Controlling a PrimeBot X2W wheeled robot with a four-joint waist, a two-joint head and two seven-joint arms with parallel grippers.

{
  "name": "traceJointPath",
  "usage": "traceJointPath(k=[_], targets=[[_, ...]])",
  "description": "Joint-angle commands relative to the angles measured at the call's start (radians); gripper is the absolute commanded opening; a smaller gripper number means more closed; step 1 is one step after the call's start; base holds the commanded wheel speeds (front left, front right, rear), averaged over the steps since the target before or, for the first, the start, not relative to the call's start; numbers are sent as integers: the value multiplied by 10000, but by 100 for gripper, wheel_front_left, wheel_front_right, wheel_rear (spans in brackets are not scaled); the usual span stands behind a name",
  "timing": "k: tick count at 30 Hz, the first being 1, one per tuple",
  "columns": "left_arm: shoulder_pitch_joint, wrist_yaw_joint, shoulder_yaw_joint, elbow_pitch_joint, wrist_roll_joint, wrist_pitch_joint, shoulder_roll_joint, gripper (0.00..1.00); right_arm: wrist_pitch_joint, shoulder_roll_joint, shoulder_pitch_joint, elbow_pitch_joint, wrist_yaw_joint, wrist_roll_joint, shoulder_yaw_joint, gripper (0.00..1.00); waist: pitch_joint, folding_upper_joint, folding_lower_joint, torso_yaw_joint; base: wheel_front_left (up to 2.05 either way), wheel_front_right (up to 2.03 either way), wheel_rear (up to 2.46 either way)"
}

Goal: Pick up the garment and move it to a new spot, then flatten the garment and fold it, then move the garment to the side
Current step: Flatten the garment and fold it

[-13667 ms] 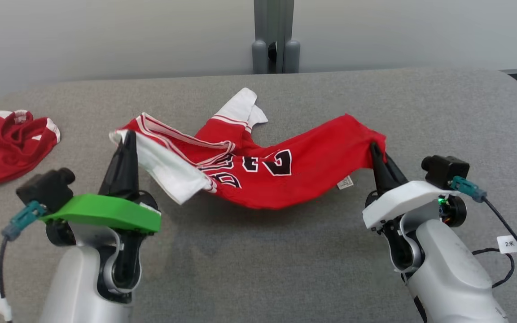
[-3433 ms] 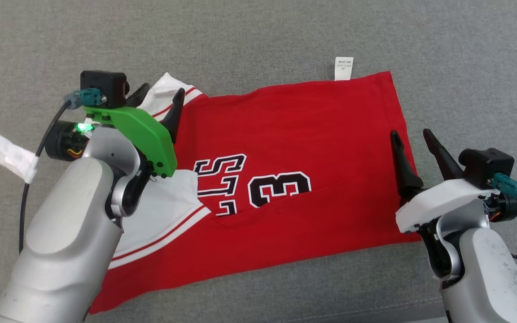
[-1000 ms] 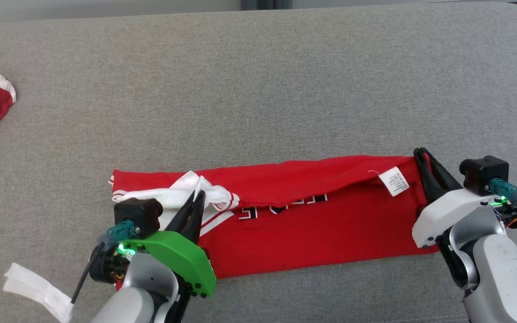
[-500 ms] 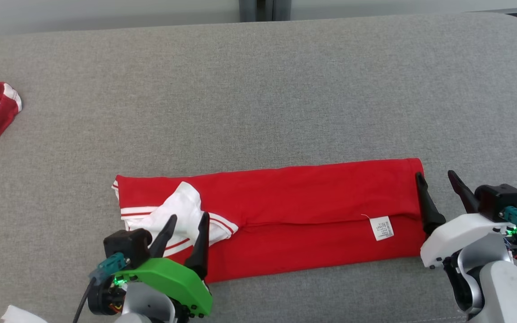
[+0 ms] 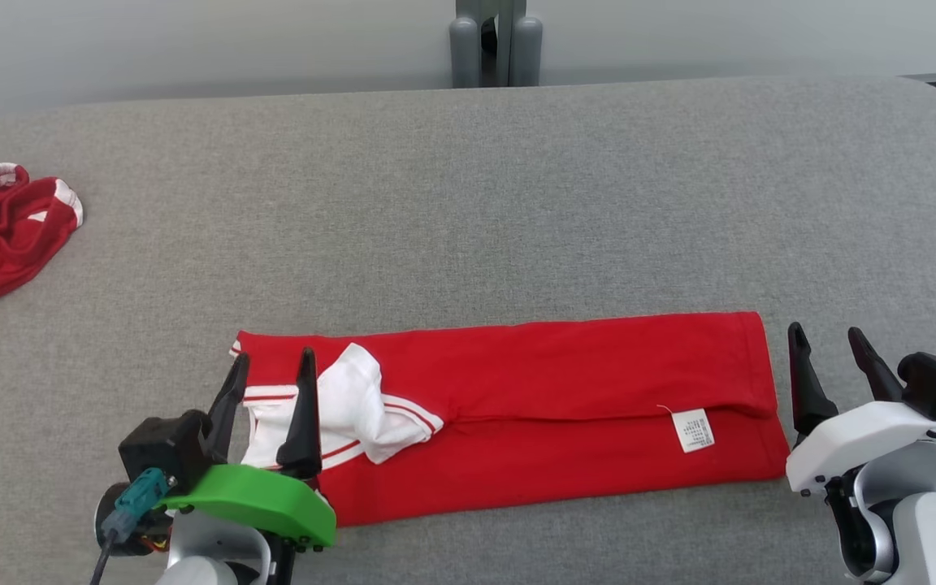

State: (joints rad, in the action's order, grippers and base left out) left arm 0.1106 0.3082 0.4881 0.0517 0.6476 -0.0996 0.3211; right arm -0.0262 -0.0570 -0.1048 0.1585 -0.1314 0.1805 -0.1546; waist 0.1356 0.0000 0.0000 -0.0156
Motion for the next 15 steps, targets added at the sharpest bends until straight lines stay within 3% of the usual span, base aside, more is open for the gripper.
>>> traceJointPath(k=[1, 15], targets=[[103, 101, -114, -128, -83, -181, 61, 100, -55, 18, 89, -38, 15, -57, -33, 100, -189, 0, 0, 143, 0, 0, 0], [-458, 214, -739, -786, 260, -990, 32, 100, -416, 51, -96, 1772, 15, -354, -478, 100, -349, 0, 0, 759, 0, 0, 0]])
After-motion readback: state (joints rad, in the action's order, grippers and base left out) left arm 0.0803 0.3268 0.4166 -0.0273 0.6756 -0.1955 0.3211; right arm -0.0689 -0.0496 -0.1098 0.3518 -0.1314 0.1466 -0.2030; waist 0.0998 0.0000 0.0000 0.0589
